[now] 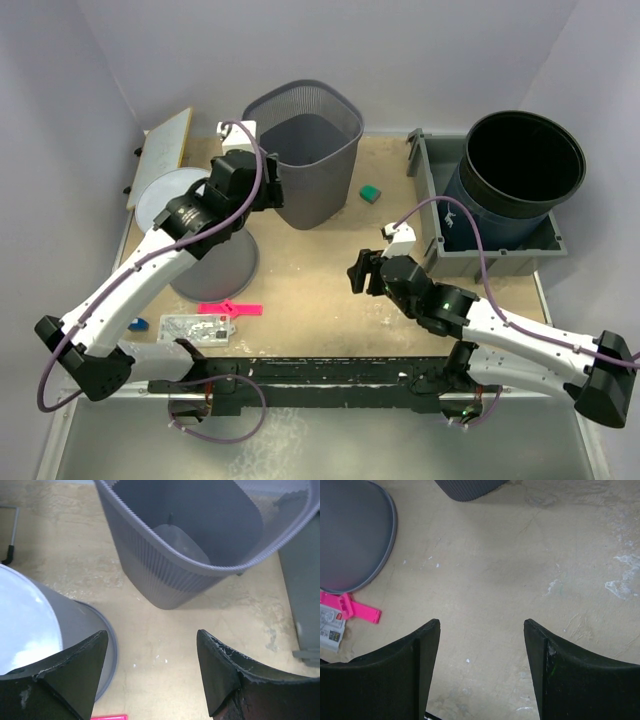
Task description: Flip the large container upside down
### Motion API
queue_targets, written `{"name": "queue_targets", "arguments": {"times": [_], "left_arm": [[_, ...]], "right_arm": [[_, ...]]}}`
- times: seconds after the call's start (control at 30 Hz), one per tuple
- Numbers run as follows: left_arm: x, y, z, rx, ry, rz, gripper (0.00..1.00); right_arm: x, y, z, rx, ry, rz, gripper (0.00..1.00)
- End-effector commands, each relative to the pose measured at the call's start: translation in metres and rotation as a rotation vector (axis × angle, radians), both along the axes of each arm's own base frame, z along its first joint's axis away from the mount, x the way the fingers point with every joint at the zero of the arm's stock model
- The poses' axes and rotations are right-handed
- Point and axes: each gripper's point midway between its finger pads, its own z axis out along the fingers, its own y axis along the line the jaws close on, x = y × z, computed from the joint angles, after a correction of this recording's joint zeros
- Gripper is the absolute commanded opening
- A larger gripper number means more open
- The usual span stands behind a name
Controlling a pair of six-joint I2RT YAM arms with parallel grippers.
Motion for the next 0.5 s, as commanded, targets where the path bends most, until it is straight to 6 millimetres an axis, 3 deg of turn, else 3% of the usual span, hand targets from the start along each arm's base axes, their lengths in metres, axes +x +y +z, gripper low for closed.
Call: {"name": "queue_targets", "arguments": {"times": [0.0, 0.1, 0.17, 0.27, 0.47], "left_arm": [[0.021, 0.013, 0.001, -0.044, -0.036, 0.104, 0.69], [0.028, 0.010, 0.002, -0.070, -0.051, 0.119, 0.69], [0.033, 0.020, -0.012, -0.031, -0.029, 0.169, 0.68], [0.031, 0.047, -0.047, 0.015, 0.061, 0.254, 0.67], [-0.003, 0.101, -0.063, -0.001, 0.091, 0.364, 0.67]], "right_arm": [[0.007, 0.007, 0.015, 0.017, -0.045, 0.003, 0.71], [0.008, 0.010, 0.015, 0.001, -0.036, 0.011, 0.71], [0.006, 0.010, 0.014, 0.003, -0.025, 0.016, 0.71], [0.003, 0.010, 0.014, 0.019, -0.025, 0.025, 0.71], [0.001, 0.016, 0.041, -0.017, -0.116, 0.140, 0.71]]}}
